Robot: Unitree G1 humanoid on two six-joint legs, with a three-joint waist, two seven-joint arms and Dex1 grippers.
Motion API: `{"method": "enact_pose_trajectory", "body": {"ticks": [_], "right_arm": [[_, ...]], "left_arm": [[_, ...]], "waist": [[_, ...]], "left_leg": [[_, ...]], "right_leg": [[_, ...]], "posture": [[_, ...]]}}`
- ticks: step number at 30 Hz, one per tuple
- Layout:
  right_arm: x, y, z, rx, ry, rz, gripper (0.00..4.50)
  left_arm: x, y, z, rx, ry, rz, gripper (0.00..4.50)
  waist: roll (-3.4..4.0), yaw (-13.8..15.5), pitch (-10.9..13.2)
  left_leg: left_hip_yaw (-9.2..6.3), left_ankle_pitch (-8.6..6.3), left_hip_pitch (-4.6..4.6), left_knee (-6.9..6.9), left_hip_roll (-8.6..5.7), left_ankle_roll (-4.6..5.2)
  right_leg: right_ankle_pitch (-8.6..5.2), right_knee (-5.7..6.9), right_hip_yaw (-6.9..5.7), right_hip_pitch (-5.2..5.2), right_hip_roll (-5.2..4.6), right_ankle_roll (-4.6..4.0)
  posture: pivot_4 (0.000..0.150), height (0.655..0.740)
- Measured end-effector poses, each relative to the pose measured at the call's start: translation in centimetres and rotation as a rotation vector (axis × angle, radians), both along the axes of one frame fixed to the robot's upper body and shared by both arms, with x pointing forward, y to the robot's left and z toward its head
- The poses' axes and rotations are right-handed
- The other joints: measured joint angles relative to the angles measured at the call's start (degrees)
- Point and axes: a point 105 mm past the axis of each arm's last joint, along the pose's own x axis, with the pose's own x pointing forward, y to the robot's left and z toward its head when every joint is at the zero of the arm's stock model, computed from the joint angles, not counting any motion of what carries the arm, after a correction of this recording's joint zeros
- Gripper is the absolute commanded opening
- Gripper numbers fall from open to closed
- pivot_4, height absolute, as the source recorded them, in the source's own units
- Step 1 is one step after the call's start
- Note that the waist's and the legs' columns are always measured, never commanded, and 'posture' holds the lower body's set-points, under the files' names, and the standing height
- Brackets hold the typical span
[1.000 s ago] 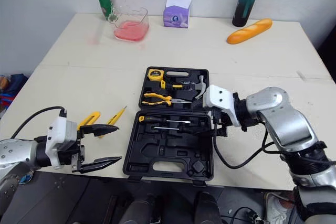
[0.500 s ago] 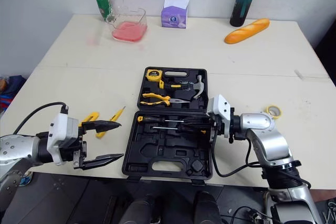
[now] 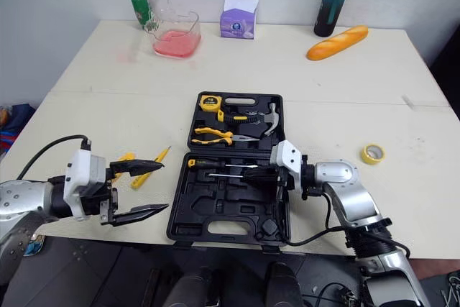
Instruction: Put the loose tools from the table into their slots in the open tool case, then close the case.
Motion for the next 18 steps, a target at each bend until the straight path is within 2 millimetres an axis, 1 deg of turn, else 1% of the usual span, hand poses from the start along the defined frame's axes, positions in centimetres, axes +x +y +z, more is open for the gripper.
{"method": "enact_pose_trajectory", "body": {"ticks": [7,13,18], "right_arm": [[0.13,0.33,-0.39,-0.003,0.019,-0.011,0.03],[0.11,0.59,-0.49,-0.066,0.011,-0.012,0.03],[0.22,0.78,-0.84,-0.113,0.039,-0.029,0.03]], "left_arm": [[0.00,0.05,-0.07,-0.001,0.003,0.003,4.50],[-0.20,0.18,-0.53,0.000,0.024,0.010,4.50],[-0.26,0.23,-0.65,0.000,0.028,0.017,4.50]], "waist": [[-0.09,0.00,-0.06],[-0.12,-0.05,-0.10],[-0.35,-0.11,-0.33]], "left_leg": [[0.00,0.00,0.09,0.00,0.01,0.00],[0.00,-0.01,0.13,-0.01,0.02,-0.02],[0.02,-0.01,0.21,-0.01,0.05,-0.04]], "right_leg": [[0.00,0.03,0.02,0.05,0.00,-0.01],[-0.01,0.05,0.04,0.05,0.00,-0.02],[-0.04,0.13,0.08,0.07,0.00,-0.07]], "posture": [[0.150,0.7400],[0.150,0.7400],[0.150,0.7400]]}}
